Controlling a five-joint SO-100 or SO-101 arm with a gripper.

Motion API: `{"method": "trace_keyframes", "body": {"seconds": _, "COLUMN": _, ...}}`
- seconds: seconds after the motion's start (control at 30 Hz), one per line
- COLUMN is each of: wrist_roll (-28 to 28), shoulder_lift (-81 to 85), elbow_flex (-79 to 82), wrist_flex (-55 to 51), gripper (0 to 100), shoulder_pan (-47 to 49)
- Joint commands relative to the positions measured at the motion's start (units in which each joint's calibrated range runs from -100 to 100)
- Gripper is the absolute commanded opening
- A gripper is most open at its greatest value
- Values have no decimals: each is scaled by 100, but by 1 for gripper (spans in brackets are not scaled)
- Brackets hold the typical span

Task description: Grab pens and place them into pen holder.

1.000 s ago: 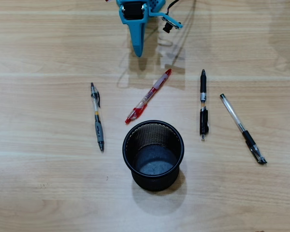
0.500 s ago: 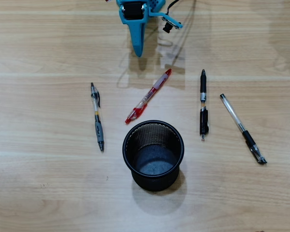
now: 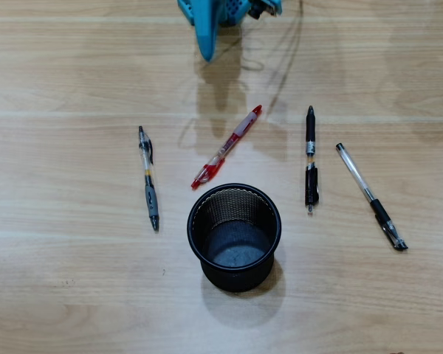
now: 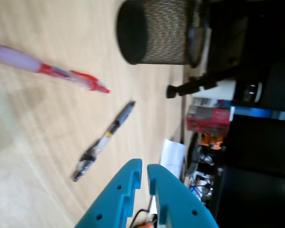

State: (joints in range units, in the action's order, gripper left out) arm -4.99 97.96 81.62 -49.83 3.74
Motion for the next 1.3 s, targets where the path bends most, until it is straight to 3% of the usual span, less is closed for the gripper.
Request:
{"method": "trace_keyframes", "body": {"seconds": 0.0, "wrist_roll": -17, "shoulder_lift": 36, "elbow_flex": -569, "wrist_flex": -15, "gripper": 2, "shoulder_pan": -52}}
{"method": "trace_keyframes", "body": {"seconds": 0.17, "wrist_roll": -291, "shoulder_lift": 27, "elbow_flex": -596, "wrist_flex": -24, "gripper": 2, "shoulder_pan": -306}}
{"method": "trace_keyframes", "body": {"seconds": 0.5, "wrist_roll": -2735, "shoulder_lift": 19, "elbow_flex": -893, "wrist_flex": -2150, "gripper": 2, "shoulder_pan": -1214}}
{"method": "trace_keyframes", "body": {"seconds": 0.67, "wrist_roll": -3649, "shoulder_lift": 27, "elbow_flex": -1182, "wrist_flex": -2753, "gripper": 2, "shoulder_pan": -1468}}
{"method": "trace_keyframes", "body": {"seconds": 1.2, "wrist_roll": -3725, "shoulder_lift": 36, "elbow_flex": -929, "wrist_flex": -2701, "gripper": 2, "shoulder_pan": -1523}}
{"method": "trace_keyframes", "body": {"seconds": 1.27, "wrist_roll": -3939, "shoulder_lift": -40, "elbow_flex": -966, "wrist_flex": -2667, "gripper": 2, "shoulder_pan": -1523}}
